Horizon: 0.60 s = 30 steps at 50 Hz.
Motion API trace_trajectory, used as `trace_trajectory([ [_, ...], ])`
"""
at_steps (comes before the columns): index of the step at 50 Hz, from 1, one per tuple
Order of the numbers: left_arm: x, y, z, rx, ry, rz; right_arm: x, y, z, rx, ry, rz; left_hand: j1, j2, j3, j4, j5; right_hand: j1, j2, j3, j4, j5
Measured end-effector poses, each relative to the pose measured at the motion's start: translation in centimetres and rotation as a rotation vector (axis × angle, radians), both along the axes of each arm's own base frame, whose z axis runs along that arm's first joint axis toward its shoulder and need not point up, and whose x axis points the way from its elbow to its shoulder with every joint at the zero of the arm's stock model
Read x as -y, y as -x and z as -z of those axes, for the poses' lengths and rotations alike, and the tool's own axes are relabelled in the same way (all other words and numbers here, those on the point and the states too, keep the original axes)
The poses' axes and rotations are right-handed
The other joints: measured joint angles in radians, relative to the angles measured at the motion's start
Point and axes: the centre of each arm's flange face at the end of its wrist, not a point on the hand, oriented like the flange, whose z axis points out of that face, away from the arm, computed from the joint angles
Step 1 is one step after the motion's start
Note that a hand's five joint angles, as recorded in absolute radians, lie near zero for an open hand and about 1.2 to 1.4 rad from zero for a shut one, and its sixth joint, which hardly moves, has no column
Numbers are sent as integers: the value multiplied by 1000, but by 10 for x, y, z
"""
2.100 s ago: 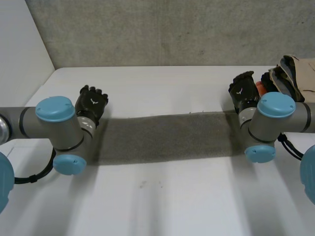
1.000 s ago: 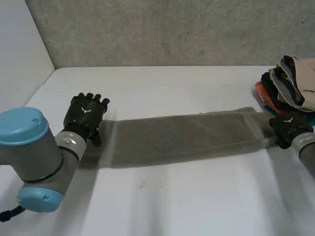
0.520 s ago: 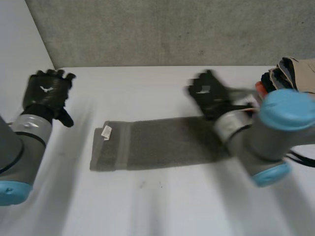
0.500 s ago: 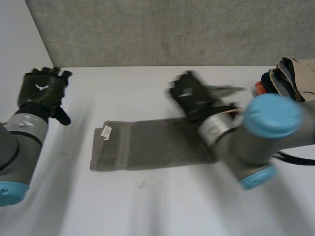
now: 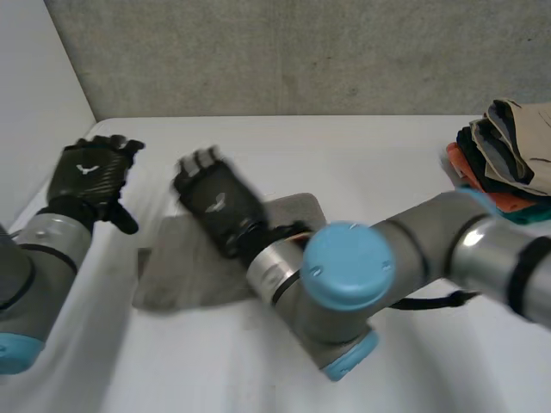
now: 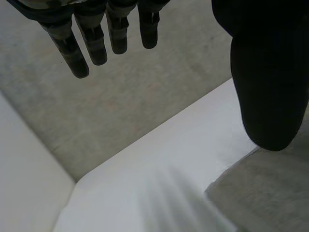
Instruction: Fold the laundry.
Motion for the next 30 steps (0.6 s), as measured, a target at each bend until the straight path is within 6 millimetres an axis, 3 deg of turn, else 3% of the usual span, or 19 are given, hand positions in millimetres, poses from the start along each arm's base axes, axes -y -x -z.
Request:
trace_trajectory([
  [5, -10, 30, 6, 5, -14, 96, 23, 43, -18, 69, -215, 179, 0, 0, 0, 0, 0, 0, -3, -7, -2, -8],
  [11, -25, 60, 26, 28, -62, 190, 33, 87, 1, 19, -496, 307, 0, 0, 0, -1, 0, 0, -3, -7, -2, -8],
  [20, -31, 72, 42, 50, -99, 223, 42, 111, 35, -61, -653, 391, 0, 0, 0, 0, 0, 1, 0, -4, -2, -7],
  [24, -31, 71, 42, 50, -99, 220, 47, 115, 53, -93, -675, 413, 0, 0, 0, 0, 0, 312, 349, 350, 331, 311],
  [26, -31, 70, 42, 50, -99, 217, 49, 117, 61, -103, -676, 424, 0, 0, 0, 0, 0, 605, 731, 723, 703, 665],
  [27, -31, 70, 42, 50, -99, 217, 49, 117, 61, -103, -676, 424, 0, 0, 0, 0, 0, 605, 731, 723, 703, 665],
  [28, -31, 69, 41, 50, -99, 215, 52, 120, 67, -109, -672, 441, 0, 0, 0, 0, 0, 685, 906, 919, 905, 861],
  [30, -32, 68, 40, 49, -98, 213, 55, 125, 69, -113, -658, 459, 0, 0, 0, 0, 0, 691, 911, 957, 943, 889],
])
